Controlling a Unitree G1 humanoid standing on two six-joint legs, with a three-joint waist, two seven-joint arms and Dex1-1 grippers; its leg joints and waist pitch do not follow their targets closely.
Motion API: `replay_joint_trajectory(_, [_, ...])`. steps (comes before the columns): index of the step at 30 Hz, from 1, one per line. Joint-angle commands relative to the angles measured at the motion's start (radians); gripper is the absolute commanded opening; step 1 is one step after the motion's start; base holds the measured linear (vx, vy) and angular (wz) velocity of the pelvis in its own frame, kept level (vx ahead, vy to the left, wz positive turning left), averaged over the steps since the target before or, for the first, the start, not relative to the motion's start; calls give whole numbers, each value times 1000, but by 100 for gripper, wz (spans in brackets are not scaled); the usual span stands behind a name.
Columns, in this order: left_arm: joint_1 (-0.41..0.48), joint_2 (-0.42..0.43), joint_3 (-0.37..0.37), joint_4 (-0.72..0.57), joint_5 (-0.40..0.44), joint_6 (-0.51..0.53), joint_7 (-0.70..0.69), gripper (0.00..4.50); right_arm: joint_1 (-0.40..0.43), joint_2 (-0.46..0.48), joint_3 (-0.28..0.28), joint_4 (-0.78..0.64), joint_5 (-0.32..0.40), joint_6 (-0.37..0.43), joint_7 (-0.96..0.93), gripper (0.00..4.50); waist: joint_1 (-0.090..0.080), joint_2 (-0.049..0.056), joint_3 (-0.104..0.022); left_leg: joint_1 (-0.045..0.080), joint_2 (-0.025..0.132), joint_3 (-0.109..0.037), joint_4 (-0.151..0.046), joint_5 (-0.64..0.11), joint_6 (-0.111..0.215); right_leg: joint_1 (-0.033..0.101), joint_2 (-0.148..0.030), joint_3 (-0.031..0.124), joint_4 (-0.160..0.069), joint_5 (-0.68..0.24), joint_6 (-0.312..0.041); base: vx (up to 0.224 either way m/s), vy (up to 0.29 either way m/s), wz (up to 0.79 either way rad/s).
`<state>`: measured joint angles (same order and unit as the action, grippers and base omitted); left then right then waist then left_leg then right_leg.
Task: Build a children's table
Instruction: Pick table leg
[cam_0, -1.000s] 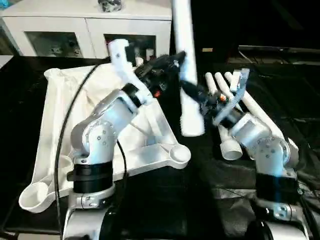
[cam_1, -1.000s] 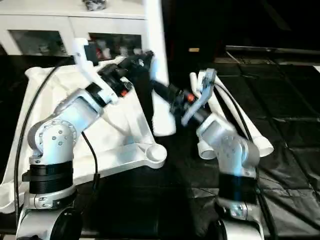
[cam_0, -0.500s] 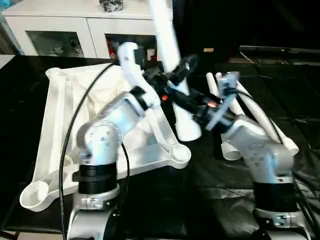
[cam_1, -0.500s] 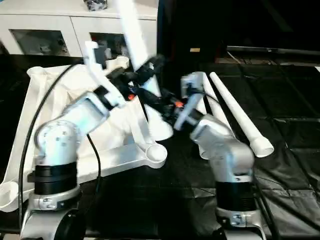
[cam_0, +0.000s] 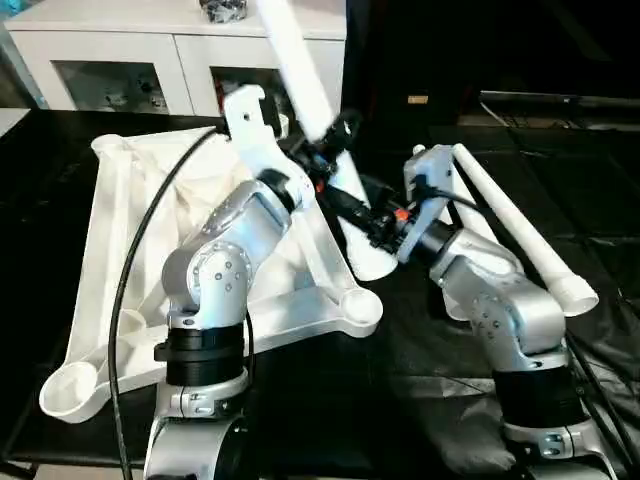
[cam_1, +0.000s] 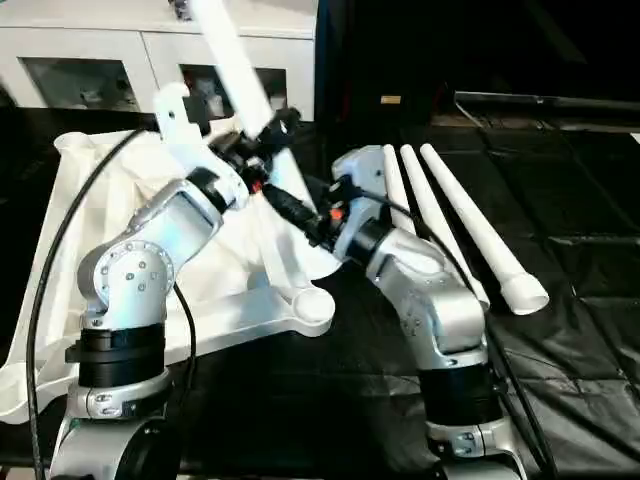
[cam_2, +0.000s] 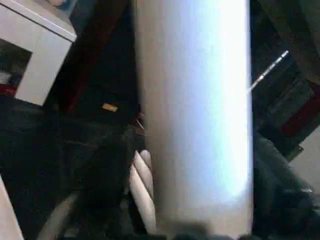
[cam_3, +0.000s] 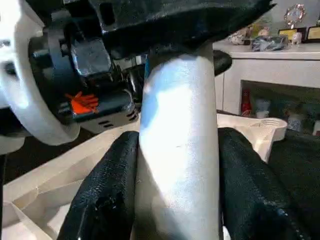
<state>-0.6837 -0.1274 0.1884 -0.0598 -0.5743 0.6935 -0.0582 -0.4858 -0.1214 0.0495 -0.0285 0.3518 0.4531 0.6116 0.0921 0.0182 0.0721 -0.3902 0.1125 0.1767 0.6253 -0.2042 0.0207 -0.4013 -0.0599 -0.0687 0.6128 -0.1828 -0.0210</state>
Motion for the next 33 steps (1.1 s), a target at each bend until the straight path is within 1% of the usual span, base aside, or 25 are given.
replay_joint_trajectory(1, [-14,-5,5,2,6,1,20,271,-7,-4,0,-11,-5,-28,-4,185,3,-14,-79,16,117,-52,-70,-72,67,55,-117,64,-68,-148,-224,0,0,0])
replay_joint_trajectory(3, [-12,-10,4,-1,2,2,26,215,-8,-4,5,-8,-14,-40,-10,185,2,-12,-79,17,118,-53,-71,-75,67,55,-116,64,-67,-142,-224,0,0,0])
replay_joint_trajectory(4, [-12,-10,4,-1,2,2,27,216,-9,-4,5,-7,-16,-42,-12,185,2,-13,-79,17,118,-52,-71,-75,67,55,-115,64,-67,-143,-224,0,0,0])
replay_joint_trajectory(5, [-13,-11,5,-1,1,0,33,235,-10,-4,8,-3,-21,-49,-16,185,2,-12,-80,17,118,-52,-71,-75,66,55,-116,64,-67,-141,-226,0,0,0])
replay_joint_trajectory(6, [-14,-11,5,0,0,-1,36,221,-11,-4,9,-1,-22,-52,-18,185,3,-12,-80,17,117,-52,-71,-76,63,55,-116,64,-67,-136,-231,0,0,0])
replay_joint_trajectory(7, [-15,-10,6,0,0,-2,38,221,-12,-4,9,-1,-22,-53,-19,185,2,-12,-79,16,117,-52,-70,-76,64,56,-115,64,-66,-132,-229,0,0,0])
replay_joint_trajectory(8, [-19,-9,8,2,0,-4,41,197,-13,-4,10,1,-23,-53,-19,185,2,-12,-79,16,117,-52,-71,-78,66,57,-115,64,-67,-133,-228,0,0,0])
replay_joint_trajectory(9, [-19,-9,8,2,0,-4,42,195,-13,-3,10,2,-24,-53,-19,185,1,-12,-80,16,117,-52,-70,-76,67,57,-115,64,-67,-131,-228,0,0,0])
replay_joint_trajectory(11, [-22,-5,9,2,1,-8,44,212,-13,-3,9,3,-21,-49,-18,185,0,-13,-80,16,117,-52,-70,-76,67,57,-115,64,-66,-131,-229,0,0,0])
replay_joint_trajectory(12, [-24,-2,7,2,3,-10,43,187,-13,-2,8,4,-17,-44,-16,185,1,-13,-80,17,117,-52,-69,-73,70,57,-115,64,-66,-127,-229,0,0,0])
replay_joint_trajectory(13, [-25,0,6,2,3,-11,43,186,-12,-2,7,4,-14,-42,-15,185,1,-13,-80,17,117,-52,-69,-71,70,57,-116,64,-66,-126,-229,0,0,0])
replay_joint_trajectory(15, [-28,12,-1,2,1,-14,34,188,-13,-8,7,11,-10,-41,-12,254,2,-12,-81,17,117,-53,-69,-64,73,57,-115,63,-64,-119,-230,0,0,0])
replay_joint_trajectory(16, [-29,18,-6,1,3,-15,28,188,-14,-10,7,13,-11,-43,-11,254,1,-12,-81,17,117,-52,-69,-65,74,56,-115,64,-64,-119,-230,0,0,0])
replay_joint_trajectory(18, [-31,34,-19,-2,9,-15,9,184,-12,-13,-1,13,15,-26,9,260,2,-11,-80,17,117,-53,-69,-71,76,58,-116,63,-65,-125,-230,0,0,0])
replay_joint_trajectory(19, [-32,45,-26,-3,13,-16,-4,184,-10,-17,-4,11,21,-24,19,288,2,-11,-80,17,117,-53,-69,-72,76,57,-115,64,-65,-127,-228,0,0,0])
replay_joint_trajectory(20, [-33,60,-38,-4,18,-16,-22,184,-7,-17,-12,6,37,-27,35,288,3,-11,-80,19,117,-53,-70,-76,74,56,-114,63,-65,-134,-225,0,0,0])
replay_joint_trajectory(21, [-34,74,-47,-5,20,-15,-41,184,-8,-24,-17,4,41,-23,41,298,3,-10,-81,19,117,-52,-70,-76,73,56,-115,64,-65,-134,-224,0,0,0])
replay_joint_trajectory(22, [-36,108,-67,-6,26,-14,-86,184,-8,-48,-28,-7,64,0,72,298,3,-11,-80,18,117,-53,-70,-73,73,57,-114,63,-64,-130,-222,0,0,0])
replay_joint_trajectory(23, [-37,124,-73,-4,24,-10,-107,184,-12,-63,-36,-12,81,18,90,313,4,-10,-81,19,117,-54,-70,-67,75,58,-113,63,-63,-127,-219,0,0,0])
replay_joint_trajectory(24, [-38,133,-76,-3,23,-8,-119,184,-15,-70,-42,-14,92,29,101,326,3,-9,-81,21,117,-53,-70,-64,76,57,-112,63,-62,-120,-221,0,0,0])
replay_joint_trajectory(25, [-39,141,-77,0,21,-7,-128,184,-18,-81,-47,-17,103,51,109,326,3,-9,-81,20,117,-53,-69,-60,75,57,-112,63,-61,-114,-224,0,0,0])
replay_joint_trajectory(27, [-42,167,-90,2,17,-5,-172,184,-25,-121,-46,-20,132,109,149,346,3,-11,-82,20,115,-52,-67,-50,76,59,-113,62,-60,-100,-236,0,0,0])
replay_joint_trajectory(29, [-44,190,-103,1,13,-2,-207,184,-32,-149,-47,-17,152,146,173,349,6,-9,-83,19,115,-51,-65,-44,77,59,-115,63,-59,-101,-238,0,0,0])
replay_joint_trajectory(31, [-46,216,-112,-5,-11,25,-254,184,-52,-178,-60,-5,192,213,201,351,6,-9,-82,20,116,-51,-65,-50,76,58,-114,62,-60,-114,-242,0,0,0])
replay_joint_trajectory(33, [-43,248,-130,-17,-35,57,-312,184,-65,-210,-52,-4,228,264,247,351,7,-10,-83,21,114,-51,-64,-46,73,60,-114,62,-58,-115,-246,0,0,0])
